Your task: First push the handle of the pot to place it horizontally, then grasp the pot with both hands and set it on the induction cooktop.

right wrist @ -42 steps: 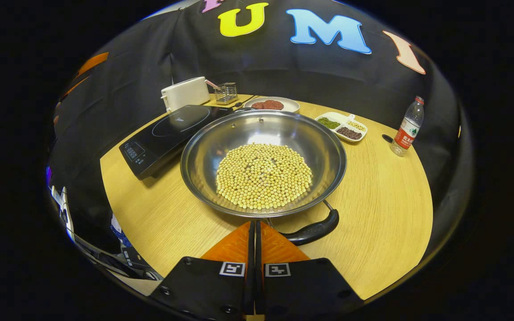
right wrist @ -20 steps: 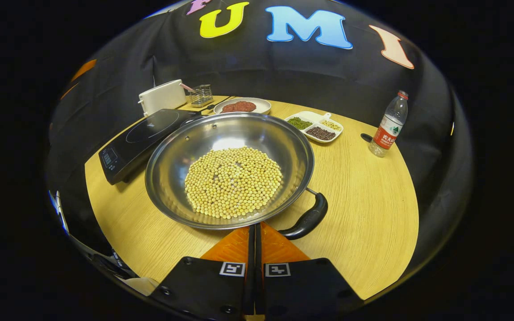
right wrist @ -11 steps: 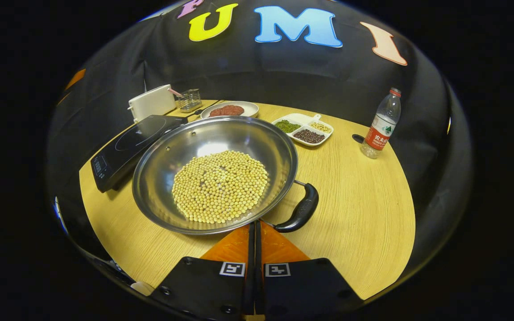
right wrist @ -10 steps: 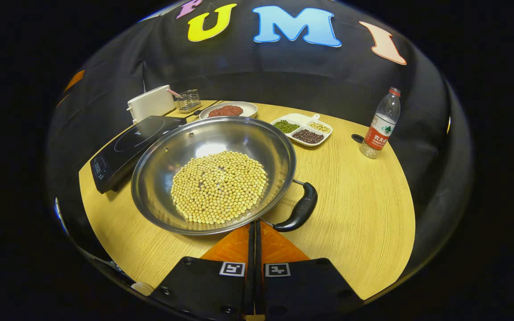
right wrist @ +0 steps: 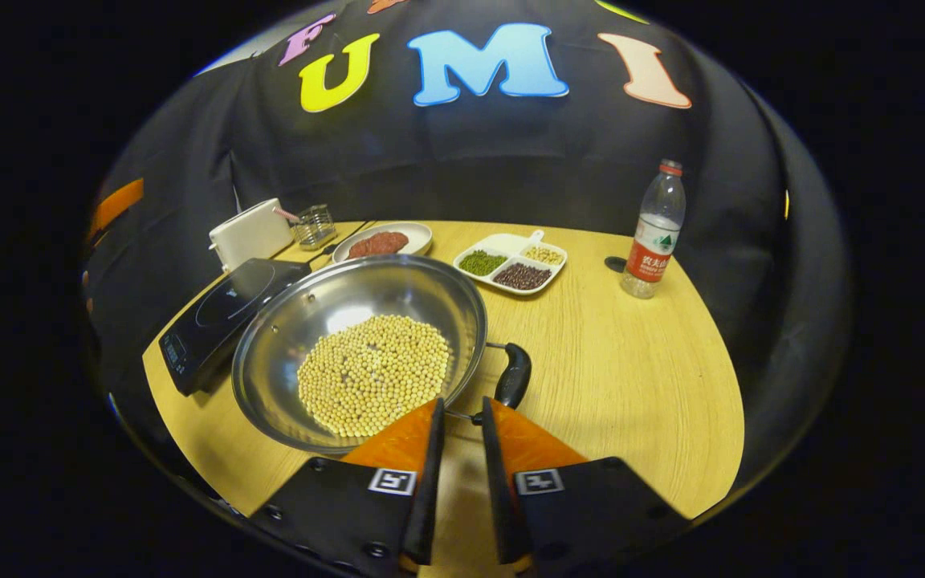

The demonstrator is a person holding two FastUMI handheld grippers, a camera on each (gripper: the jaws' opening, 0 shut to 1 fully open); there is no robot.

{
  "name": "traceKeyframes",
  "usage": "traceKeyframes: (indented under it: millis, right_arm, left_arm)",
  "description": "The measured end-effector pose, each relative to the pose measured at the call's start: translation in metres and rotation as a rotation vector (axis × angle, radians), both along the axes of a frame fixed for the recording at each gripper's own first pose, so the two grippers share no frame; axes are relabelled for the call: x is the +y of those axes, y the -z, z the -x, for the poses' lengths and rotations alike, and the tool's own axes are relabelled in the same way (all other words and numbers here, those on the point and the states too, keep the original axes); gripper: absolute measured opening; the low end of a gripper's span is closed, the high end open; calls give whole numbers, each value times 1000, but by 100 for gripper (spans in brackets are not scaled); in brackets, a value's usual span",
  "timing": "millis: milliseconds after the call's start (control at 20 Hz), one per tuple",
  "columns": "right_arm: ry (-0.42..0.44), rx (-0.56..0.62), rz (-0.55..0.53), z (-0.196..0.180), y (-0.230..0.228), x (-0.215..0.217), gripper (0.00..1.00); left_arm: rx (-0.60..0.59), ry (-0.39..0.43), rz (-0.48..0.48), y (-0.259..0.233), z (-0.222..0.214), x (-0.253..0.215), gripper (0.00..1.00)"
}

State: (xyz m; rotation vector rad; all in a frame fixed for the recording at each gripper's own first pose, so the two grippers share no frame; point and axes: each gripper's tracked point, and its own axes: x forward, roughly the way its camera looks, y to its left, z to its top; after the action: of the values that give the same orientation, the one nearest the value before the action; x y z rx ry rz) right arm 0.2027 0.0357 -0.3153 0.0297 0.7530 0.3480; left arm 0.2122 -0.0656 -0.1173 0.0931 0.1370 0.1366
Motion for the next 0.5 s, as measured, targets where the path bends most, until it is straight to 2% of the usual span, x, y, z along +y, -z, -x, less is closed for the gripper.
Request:
traceKeyframes:
  millis: [50, 100, 150, 200, 250, 300, 350, 400, 450, 500]
  right_arm:
    - [17, -26, -9, -1, -8, 0, 52]
    - [38, -54, -10, -4, -16, -2, 61]
    - [64, -84, -2, -7, -23, -6, 89]
    - [87, -108, 5, -12, -30, -8, 98]
    - [112, -127, 13, -16, -34, -10, 96]
    - [137, -136, 19, -18, -37, -11, 99]
    - [162, -139, 22, -20, -38, -11, 95]
    - [188, -137, 24, -21, -39, -12, 99]
    - [211, -137, 25, -22, -39, -13, 99]
    - [231, -138, 29, -23, -40, -13, 95]
  left_arm:
    - [12, 16, 10, 6, -6, -2, 81]
    - [24, 29, 21, 13, -12, -5, 81]
    - [30, 47, 37, 18, -17, -6, 81]
    - [40, 68, 51, 25, -22, -9, 82]
    - [53, 84, 58, 32, -26, -10, 81]
    - [68, 103, 62, 41, -31, -9, 83]
    - [83, 122, 67, 49, -36, -10, 81]
    - [93, 144, 70, 56, -41, -11, 81]
    - [103, 164, 69, 62, -46, -12, 81]
    - [114, 185, 65, 70, -51, -14, 81]
